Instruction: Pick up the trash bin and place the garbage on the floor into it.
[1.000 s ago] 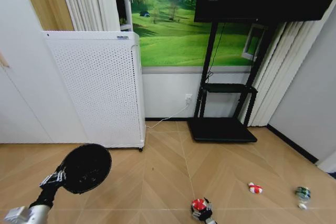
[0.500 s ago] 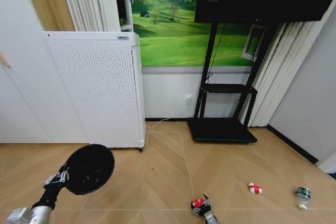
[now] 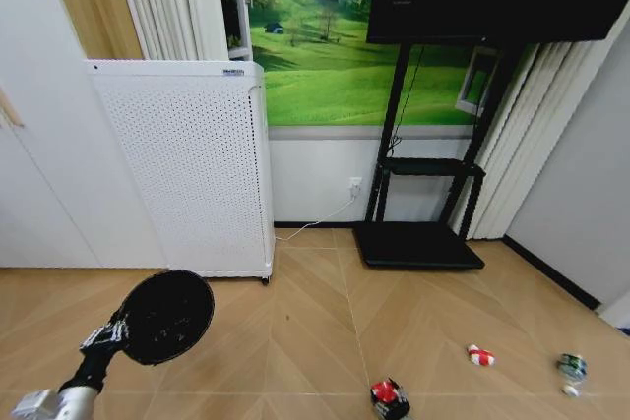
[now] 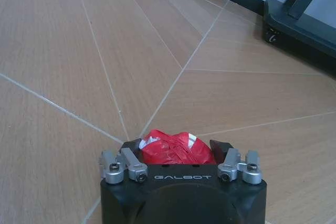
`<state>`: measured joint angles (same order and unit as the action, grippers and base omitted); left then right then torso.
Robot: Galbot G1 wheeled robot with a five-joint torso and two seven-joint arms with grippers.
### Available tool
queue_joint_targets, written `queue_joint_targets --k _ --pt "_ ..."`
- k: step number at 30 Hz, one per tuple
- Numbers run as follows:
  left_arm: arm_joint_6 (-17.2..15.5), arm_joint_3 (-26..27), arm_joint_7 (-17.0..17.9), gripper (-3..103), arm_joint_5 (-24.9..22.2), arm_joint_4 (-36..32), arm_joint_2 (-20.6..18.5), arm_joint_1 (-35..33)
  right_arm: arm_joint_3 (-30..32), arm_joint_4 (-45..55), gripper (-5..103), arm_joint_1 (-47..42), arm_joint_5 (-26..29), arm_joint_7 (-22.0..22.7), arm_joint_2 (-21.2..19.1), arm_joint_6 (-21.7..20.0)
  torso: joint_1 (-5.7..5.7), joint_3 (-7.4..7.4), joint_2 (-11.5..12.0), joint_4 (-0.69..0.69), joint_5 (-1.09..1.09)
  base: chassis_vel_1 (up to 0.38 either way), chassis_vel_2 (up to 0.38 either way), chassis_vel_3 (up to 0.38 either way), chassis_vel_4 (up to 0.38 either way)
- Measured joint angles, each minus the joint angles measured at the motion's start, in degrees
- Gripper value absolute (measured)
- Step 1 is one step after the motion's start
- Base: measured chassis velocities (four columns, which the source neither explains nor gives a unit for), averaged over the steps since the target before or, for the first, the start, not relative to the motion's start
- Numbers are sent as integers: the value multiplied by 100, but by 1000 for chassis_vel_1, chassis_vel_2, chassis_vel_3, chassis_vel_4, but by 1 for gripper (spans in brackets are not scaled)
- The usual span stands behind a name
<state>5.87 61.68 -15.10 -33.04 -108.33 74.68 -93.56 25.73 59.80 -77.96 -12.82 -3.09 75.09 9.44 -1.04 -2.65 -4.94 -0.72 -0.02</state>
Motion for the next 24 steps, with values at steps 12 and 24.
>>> queue_joint_targets --k 12,24 --pt "18 -13 22 7 -66 -31 48 -17 -17 26 51 26 140 -79 -30 -2 -1 -2 2 1 2 0 0 0 0" --pt "-20 -125 23 7 -56 -16 -73 50 24 344 50 -83 397 -114 -54 -215 -2 -3 4 -2 5 0 0 0 0"
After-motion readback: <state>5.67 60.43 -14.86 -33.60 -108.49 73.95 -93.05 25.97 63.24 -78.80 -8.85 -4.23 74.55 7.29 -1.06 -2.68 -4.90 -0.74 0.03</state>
